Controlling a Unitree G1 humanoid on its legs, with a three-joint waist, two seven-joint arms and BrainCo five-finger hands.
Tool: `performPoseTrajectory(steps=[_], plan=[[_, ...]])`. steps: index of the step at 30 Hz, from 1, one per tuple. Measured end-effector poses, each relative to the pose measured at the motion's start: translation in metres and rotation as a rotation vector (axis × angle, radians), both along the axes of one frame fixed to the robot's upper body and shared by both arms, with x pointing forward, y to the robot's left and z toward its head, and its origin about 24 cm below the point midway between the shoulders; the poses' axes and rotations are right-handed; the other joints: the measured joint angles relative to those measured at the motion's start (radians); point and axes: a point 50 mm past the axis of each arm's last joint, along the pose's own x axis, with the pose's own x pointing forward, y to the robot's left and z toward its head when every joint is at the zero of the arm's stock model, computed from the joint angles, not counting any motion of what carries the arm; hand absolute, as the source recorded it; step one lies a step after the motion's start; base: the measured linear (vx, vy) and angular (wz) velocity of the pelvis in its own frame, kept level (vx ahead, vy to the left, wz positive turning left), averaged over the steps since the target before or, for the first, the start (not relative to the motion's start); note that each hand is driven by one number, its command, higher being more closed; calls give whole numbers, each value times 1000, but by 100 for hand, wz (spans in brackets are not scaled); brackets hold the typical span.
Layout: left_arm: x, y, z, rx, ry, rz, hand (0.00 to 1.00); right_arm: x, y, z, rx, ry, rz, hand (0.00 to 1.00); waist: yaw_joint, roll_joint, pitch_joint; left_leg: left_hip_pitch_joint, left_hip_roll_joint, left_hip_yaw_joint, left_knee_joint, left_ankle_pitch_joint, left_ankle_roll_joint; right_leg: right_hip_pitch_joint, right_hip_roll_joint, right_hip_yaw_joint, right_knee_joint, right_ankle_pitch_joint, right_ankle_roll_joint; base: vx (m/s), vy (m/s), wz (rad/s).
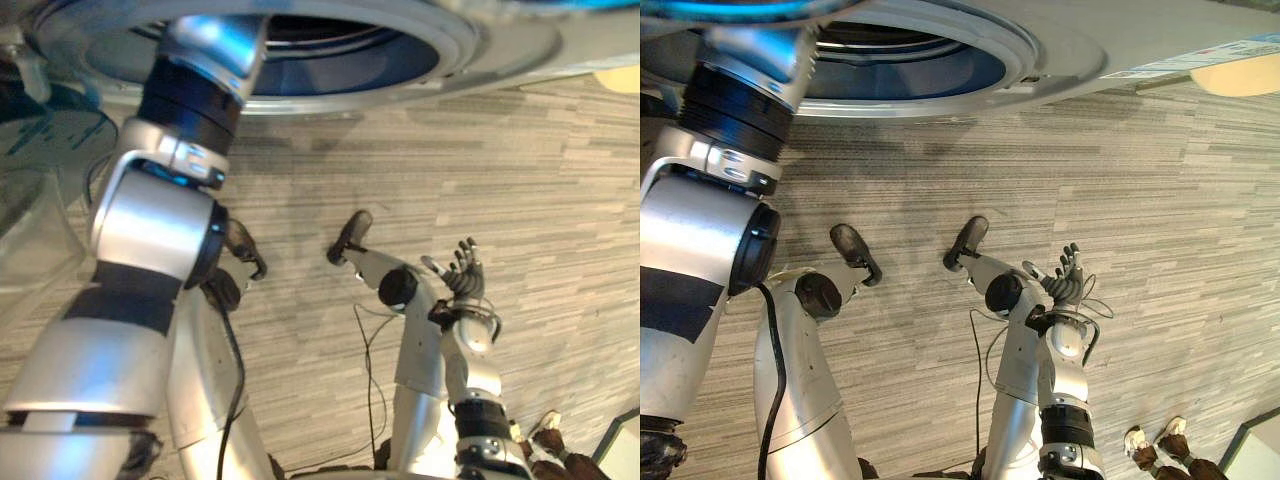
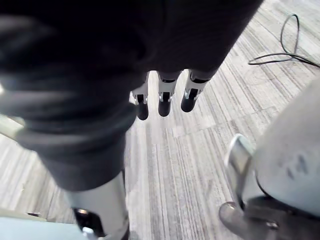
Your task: Pick up the laundry basket with both hands and put the clothes into the washing machine.
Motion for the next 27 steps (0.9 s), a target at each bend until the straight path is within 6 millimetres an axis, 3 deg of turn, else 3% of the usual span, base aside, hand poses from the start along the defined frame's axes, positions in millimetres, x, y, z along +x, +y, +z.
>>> performPoseTrajectory(steps=[3, 6, 13, 15, 18, 19, 22, 24, 27], plan=[[8, -21, -32, 283, -49, 147, 0, -5, -1, -6, -11, 11, 10, 0, 1, -1, -2, 0, 4, 3, -1, 0, 0, 0, 4, 1, -7, 6, -2, -98, 26, -8], [17, -25, -63, 418, -66, 234, 0, -11, 0, -11, -29, 18, 21, 0, 3, -1, -1, 2, 3, 4, -3, 0, 0, 0, 1, 2, -3, 6, -2, -89, 23, 2], [16, -29, -79, 456, -148, 289, 0, -14, -11, -10, -79, 8, 3, 0, 25, -1, -1, 9, -10, 11, -19, 9, -15, -7, -15, 4, 10, -5, -10, -87, 8, 9], [17, -26, -79, 365, -115, 283, 0, -14, -12, -9, -80, 0, -10, 0, 25, -1, -1, 9, -10, 10, -20, 9, -16, -7, -15, 4, 10, -5, -11, -85, 12, 1], [24, -13, -84, -18, 76, 152, 0, -14, -10, -13, -70, 17, -11, 0, 24, -1, -1, 8, -14, 8, -24, 10, -18, -6, -16, 2, 9, -8, -6, -118, 24, 3], [31, -1, -95, -253, 197, 74, 0, -15, -8, -18, -59, 44, -7, 0, 23, 0, -1, 8, -24, 1, -33, 14, -25, -5, -18, 1, 8, -11, -2, -96, 17, 12], [42, 23, -132, -490, 346, -18, 0, -16, -8, -26, -40, 97, 1, 0, 25, 0, -1, 8, -29, -8, -44, 21, -35, 2, -20, -13, 7, -19, -11, -83, 7, 12], [40, 23, -128, -580, 359, -119, 0, -16, -9, -28, -34, 121, 6, 0, 28, 0, -1, 10, -33, -8, -63, 34, -36, 8, -23, -25, -3, -21, -14, -83, 1, 17], [42, 24, -111, -883, 431, -356, 0, -15, -10, -34, -27, 161, 20, 0, 28, 0, -1, 17, -33, -7, -100, 54, -38, 23, -13, -42, -35, -20, -16, -99, 6, 8]])
